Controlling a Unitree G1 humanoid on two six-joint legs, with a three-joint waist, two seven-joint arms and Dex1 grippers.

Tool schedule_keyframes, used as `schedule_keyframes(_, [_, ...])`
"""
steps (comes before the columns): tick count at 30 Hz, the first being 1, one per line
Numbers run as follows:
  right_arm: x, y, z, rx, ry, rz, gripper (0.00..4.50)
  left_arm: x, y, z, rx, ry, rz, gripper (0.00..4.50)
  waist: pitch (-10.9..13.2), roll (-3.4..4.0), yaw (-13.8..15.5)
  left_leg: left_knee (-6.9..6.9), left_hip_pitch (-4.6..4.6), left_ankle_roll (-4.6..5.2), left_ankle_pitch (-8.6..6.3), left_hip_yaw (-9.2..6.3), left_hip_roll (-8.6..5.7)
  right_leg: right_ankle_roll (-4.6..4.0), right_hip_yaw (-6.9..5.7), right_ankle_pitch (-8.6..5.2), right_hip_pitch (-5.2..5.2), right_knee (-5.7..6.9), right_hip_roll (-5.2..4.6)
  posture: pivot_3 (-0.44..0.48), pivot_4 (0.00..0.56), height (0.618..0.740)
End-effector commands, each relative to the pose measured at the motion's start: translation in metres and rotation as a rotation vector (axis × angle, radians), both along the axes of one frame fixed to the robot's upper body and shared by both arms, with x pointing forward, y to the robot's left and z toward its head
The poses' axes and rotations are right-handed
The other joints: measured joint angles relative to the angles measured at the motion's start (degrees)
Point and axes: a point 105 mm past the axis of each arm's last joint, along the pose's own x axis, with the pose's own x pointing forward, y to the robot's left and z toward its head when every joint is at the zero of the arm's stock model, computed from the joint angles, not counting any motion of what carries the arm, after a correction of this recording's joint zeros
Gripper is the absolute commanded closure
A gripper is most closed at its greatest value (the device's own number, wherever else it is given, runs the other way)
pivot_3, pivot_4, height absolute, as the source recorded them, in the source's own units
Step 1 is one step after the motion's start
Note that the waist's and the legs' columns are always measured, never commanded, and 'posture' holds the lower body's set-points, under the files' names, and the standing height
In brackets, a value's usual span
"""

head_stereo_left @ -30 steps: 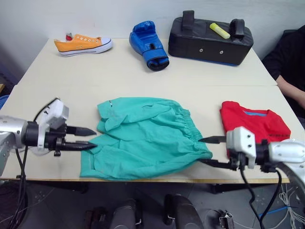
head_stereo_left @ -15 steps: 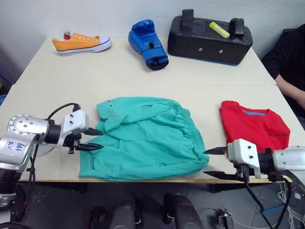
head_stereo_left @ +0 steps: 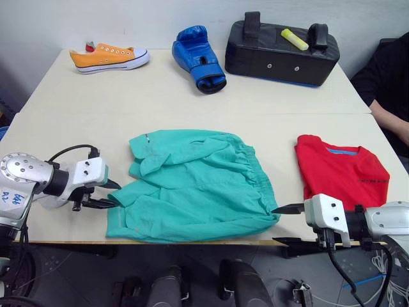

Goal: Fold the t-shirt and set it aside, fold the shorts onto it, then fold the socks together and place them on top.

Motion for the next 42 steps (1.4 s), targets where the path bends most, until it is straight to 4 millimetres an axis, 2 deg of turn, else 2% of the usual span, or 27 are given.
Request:
schedule_keyframes(1, [0.0,0.005,0.01,0.011,-0.043,0.027,1.45,0.001,0.001,-0.002,0.039,-0.028,-0.023,2.02,0.0,0.0,0.0,0.02,0.0,0.0,0.0,0.0,0.0,0.01,0.0,0.0,0.0,0.01,0.0,0.0,0.15,0.74])
schedule_keyframes(6, [-0.001,0.006,0.012,0.009,-0.045,0.034,1.45,-0.002,-0.005,-0.01,0.052,-0.022,-0.081,2.02,0.0,0.0,0.06,0.04,-0.02,0.04,-0.03,-0.02,0.0,0.02,0.0,0.01,0.0,0.01,0.0,0.0,0.15,0.74])
schedule_keyframes(13, [-0.002,0.008,0.015,0.015,-0.044,0.044,1.45,0.009,-0.01,-0.019,0.068,-0.072,-0.085,2.02,0.0,0.0,0.08,0.11,-0.04,0.08,-0.03,-0.02,0.0,0.04,-0.01,0.02,0.01,0.02,0.0,0.0,0.15,0.74])
schedule_keyframes(16, [-0.001,0.008,0.015,0.014,-0.044,0.045,1.41,0.013,-0.008,-0.024,0.07,-0.077,-0.072,2.62,-0.02,0.01,0.14,0.15,-0.02,0.09,-0.04,-0.03,0.0,0.05,-0.01,0.03,0.04,0.05,0.0,0.0,0.15,0.74])
schedule_keyframes(19, [0.0,0.008,0.016,0.014,-0.048,0.042,1.41,0.017,-0.006,-0.028,0.063,-0.079,-0.049,3.57,-0.03,0.02,0.33,0.18,-0.01,0.1,-0.04,-0.04,0.01,0.03,-0.01,0.05,0.05,0.09,0.0,0.0,0.15,0.74])
schedule_keyframes(22, [0.001,0.007,0.017,0.015,-0.053,0.037,1.41,0.027,-0.003,-0.024,0.042,-0.104,-0.005,4.48,-0.04,0.04,1.07,0.21,0.0,0.12,-0.03,-0.05,0.02,0.03,-0.02,0.05,0.06,0.12,0.0,0.0,0.15,0.74])
schedule_keyframes(27, [0.002,0.007,0.015,0.014,-0.055,0.033,1.41,0.05,-0.008,-0.003,-0.159,-0.117,0.154,4.48,-0.04,0.01,1.49,0.32,-0.09,0.25,-0.03,-0.13,0.02,0.01,-0.13,0.08,0.04,0.18,0.0,0.0,0.15,0.74])
schedule_keyframes(30, [0.002,0.009,0.014,0.018,-0.055,0.033,1.41,0.075,0.0,0.014,-0.399,-0.059,0.431,4.48,-0.01,-0.06,1.68,0.41,-0.18,0.48,0.16,-0.15,0.02,0.05,-0.17,0.1,0.05,0.15,0.0,0.0,0.15,0.74])
schedule_keyframes(33, [0.002,0.009,0.014,0.02,-0.055,0.034,1.41,0.091,0.01,0.021,-0.509,-0.022,0.632,4.48,-0.05,-0.28,1.83,0.47,-0.29,0.54,0.19,-0.19,0.01,0.11,-0.23,0.13,0.03,0.15,0.02,0.0,0.15,0.74])
schedule_keyframes(35, [0.002,0.01,0.013,0.022,-0.056,0.034,1.41,0.094,0.015,0.019,-0.544,0.047,0.738,4.48,-0.08,-0.35,1.61,0.48,-0.29,0.54,0.19,-0.18,-0.01,0.15,-0.23,0.15,0.05,0.12,0.02,0.0,0.15,0.74])
schedule_keyframes(38, [0.001,0.012,0.011,0.018,-0.054,0.04,1.41,0.088,0.014,0.016,-0.571,0.115,0.755,4.48,-0.08,-0.36,1.18,0.47,-0.28,0.54,0.18,-0.14,-0.02,0.17,-0.2,0.16,0.06,0.11,0.04,0.0,0.15,0.74])
schedule_keyframes(42, [-0.001,0.012,0.007,0.007,-0.053,0.045,1.41,0.075,0.015,0.019,-0.452,0.033,0.623,4.48,-0.06,-0.41,1.09,0.45,-0.27,0.44,0.19,-0.15,0.02,0.16,-0.18,0.15,0.03,0.11,0.06,0.0,0.15,0.74])
